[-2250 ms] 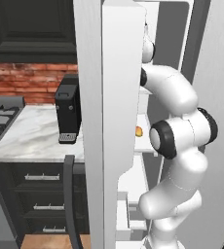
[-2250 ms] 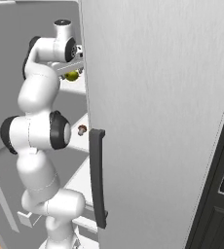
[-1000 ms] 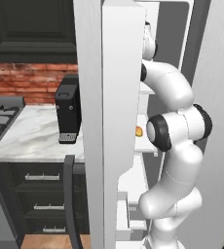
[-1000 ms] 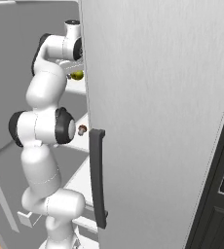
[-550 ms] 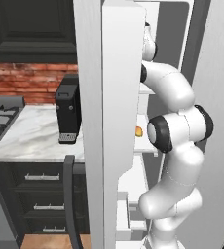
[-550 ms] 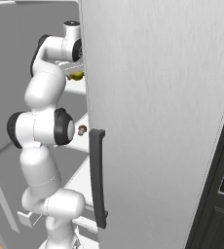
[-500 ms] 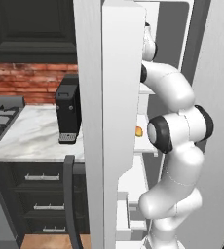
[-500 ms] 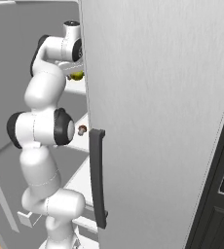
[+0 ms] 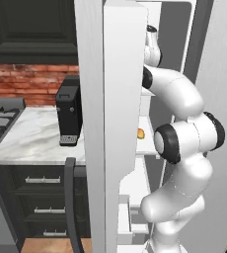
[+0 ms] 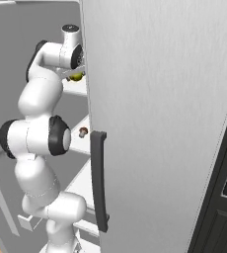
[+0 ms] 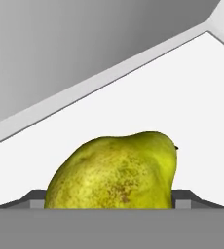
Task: Take the pear and lemon from the highest rack and move them to the second highest rack where the mushroom and mango are located, to maximize freezer space. Close the freezer door after rearranging.
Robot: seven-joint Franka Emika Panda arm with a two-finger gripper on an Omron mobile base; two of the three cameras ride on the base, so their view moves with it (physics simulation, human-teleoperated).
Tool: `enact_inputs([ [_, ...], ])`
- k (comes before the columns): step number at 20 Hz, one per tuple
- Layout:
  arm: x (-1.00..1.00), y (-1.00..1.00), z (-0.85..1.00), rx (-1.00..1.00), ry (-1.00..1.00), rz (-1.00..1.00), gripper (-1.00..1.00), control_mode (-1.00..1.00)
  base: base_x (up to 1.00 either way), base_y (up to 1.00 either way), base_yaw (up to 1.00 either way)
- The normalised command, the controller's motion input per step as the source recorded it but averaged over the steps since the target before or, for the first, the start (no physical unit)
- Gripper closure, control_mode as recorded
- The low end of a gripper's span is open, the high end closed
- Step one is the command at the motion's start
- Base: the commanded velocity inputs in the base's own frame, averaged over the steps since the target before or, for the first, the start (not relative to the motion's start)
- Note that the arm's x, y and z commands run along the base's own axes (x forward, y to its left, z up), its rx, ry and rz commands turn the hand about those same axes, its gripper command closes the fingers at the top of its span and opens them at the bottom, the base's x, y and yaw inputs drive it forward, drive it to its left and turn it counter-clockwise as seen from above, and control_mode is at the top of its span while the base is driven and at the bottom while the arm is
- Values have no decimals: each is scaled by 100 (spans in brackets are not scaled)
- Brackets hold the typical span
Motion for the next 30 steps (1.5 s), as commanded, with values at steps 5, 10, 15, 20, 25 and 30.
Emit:
enact_inputs([
  [5,-77,0,1,19,-11,0,100,-100,0,0,0],
  [10,-81,0,3,16,-6,0,100,-100,0,0,0],
  [15,-82,-8,0,1,-1,0,100,-100,0,0,0],
  [20,-80,-16,0,0,0,0,100,-100,0,0,0],
  [25,-61,-10,-21,-6,2,0,100,-100,0,0,0],
  [30,-25,0,-61,-25,17,0,100,-100,0,0,0],
])
